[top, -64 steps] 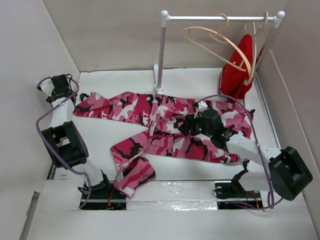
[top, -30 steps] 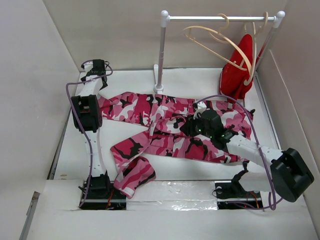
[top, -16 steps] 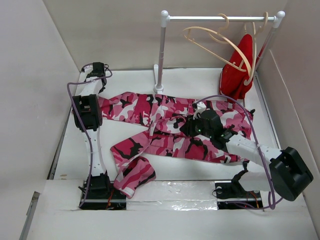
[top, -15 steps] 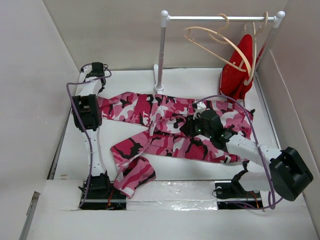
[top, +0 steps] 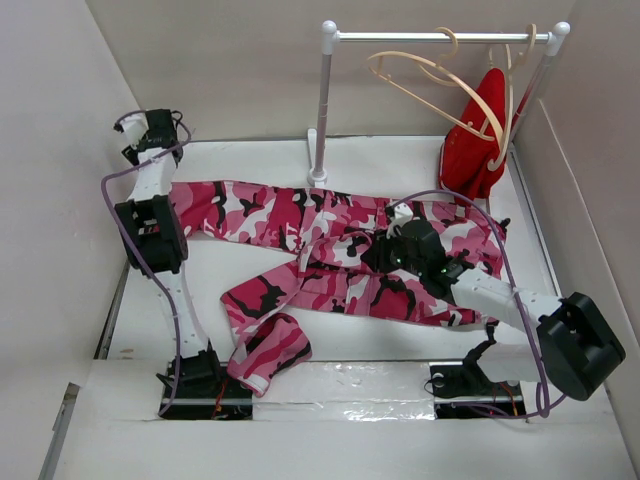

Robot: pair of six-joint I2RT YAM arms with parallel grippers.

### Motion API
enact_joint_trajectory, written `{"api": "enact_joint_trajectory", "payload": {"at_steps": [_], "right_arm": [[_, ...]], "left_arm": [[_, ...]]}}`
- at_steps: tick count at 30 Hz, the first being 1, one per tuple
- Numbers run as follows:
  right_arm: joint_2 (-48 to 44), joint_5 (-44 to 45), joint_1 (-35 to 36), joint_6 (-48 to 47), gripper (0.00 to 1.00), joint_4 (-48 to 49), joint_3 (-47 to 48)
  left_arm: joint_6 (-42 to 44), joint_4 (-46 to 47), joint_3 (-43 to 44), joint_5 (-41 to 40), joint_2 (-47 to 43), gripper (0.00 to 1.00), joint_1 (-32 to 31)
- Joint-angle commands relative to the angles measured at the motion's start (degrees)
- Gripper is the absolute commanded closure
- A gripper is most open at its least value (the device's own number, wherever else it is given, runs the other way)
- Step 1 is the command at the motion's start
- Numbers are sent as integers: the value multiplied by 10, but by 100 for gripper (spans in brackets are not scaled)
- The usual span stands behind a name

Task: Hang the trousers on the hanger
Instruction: Flatten out the trousers at the center of the board.

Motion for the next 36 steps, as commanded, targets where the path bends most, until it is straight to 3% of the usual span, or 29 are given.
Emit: {"api": "enact_joint_trajectory", "payload": {"at_steps": [1, 4, 6, 9, 13, 15, 17, 20, 21, 23, 24, 27, 28, 31, 36], "right_arm": [[-11, 36, 6, -6, 68, 3, 8], [-33, 59, 6, 1, 73, 3, -1], [-55, 89, -7, 10, 87, 3, -14], [-78, 112, -53, 34, 100, -14, -24], [-156, 130, -141, 65, 100, -79, -24], [-190, 128, -211, 74, 100, -121, -25], [-241, 104, -263, 80, 100, -136, -37], [-287, 80, -365, 80, 85, -155, -53], [-291, 79, -413, 78, 68, -173, -53], [-294, 77, -459, 75, 49, -180, -56], [-290, 72, -481, 76, 32, -179, -60], [-260, 25, -553, 87, 9, -151, -65], [-247, 15, -584, 93, 6, -147, -63], [-185, -42, -630, 103, 0, -116, -63], [-56, -93, -661, 119, 0, -62, -45]], "left_arm": [[-25, 12, -8, -7, -62, 62, -4], [-29, 21, -35, 1, -90, 61, -25], [-29, 35, -55, 8, -119, 61, -42], [-38, 56, -92, 43, -169, 62, -87], [-78, 99, -165, 109, -242, 67, -188], [-109, 127, -207, 110, -294, 70, -273], [-124, 211, -309, 126, -337, 76, -366], [-132, 308, -440, 126, -423, 80, -448], [-132, 321, -487, 127, -462, 84, -489], [-128, 353, -528, 124, -502, 86, -529], [-115, 364, -549, 118, -545, 87, -574], [-78, 389, -608, 66, -613, 86, -660], [-53, 389, -623, 36, -625, 84, -719], [-28, 383, -653, -12, -659, 77, -801], [-15, 390, -689, 8, -683, 73, -814]]}}
